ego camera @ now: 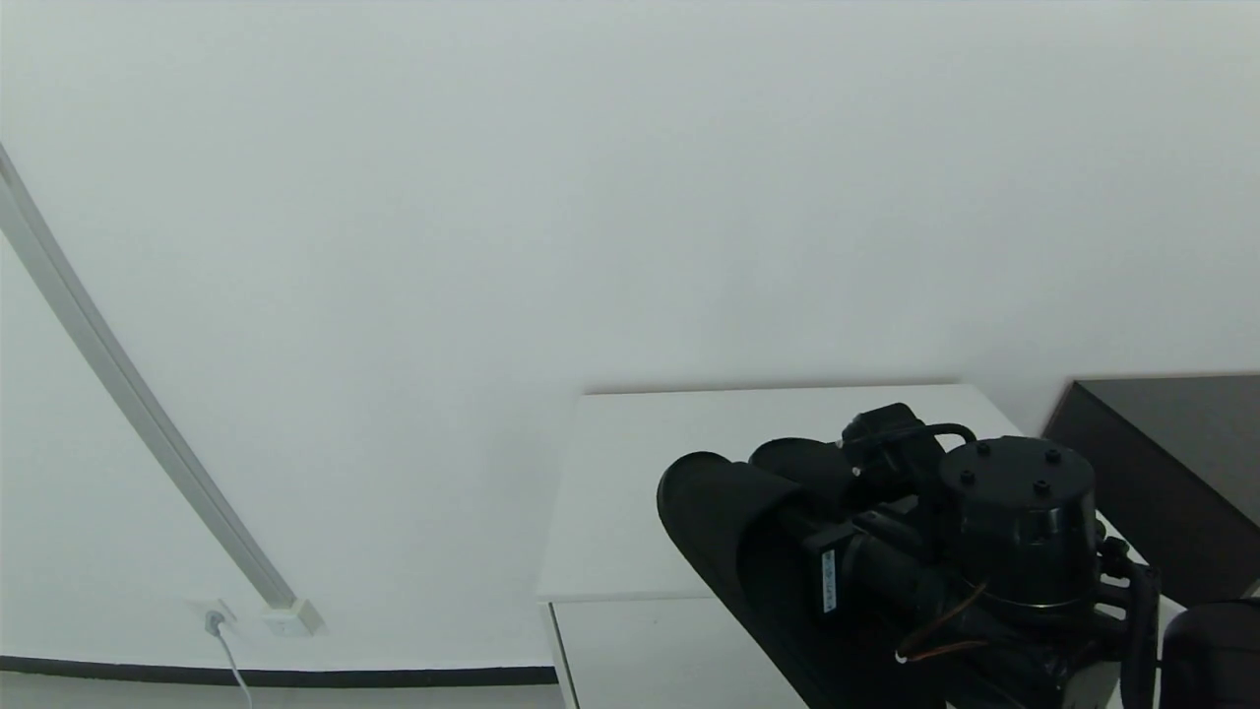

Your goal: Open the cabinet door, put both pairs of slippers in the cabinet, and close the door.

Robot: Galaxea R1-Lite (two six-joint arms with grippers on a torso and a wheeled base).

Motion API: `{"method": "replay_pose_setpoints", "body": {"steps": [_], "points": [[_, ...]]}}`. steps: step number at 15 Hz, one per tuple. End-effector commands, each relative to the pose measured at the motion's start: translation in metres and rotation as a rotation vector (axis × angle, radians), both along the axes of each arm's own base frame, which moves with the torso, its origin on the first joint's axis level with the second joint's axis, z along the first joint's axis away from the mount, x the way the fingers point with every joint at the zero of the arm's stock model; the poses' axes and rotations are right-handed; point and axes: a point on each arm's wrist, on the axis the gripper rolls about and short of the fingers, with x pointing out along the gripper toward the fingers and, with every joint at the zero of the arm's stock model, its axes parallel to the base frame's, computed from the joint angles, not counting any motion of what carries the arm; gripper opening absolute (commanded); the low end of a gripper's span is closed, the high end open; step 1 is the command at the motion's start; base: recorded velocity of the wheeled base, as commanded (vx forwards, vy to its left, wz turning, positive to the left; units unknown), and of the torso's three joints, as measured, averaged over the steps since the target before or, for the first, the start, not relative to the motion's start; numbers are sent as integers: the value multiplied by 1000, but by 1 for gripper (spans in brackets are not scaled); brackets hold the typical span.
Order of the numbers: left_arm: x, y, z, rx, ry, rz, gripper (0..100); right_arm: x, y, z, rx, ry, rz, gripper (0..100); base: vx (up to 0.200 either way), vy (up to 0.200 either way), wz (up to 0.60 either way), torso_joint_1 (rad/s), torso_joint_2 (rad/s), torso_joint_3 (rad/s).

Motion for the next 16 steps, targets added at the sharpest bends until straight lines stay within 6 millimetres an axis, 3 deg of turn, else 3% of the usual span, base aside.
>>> {"method": "replay_pose_setpoints", "body": {"steps": [1,10,16], "points": [[0,0,0,0,1,1,0,-2,0,-1,-4,1,8,0,-200,0,0,17,22,2],[0,0,0,0,1,1,0,-2,0,-2,-6,5,2,0,-200,0,0,0,6,2],[0,0,0,0,1,1,0,-2,0,-1,-6,0,4,0,0,0,0,0,0,0]]}}
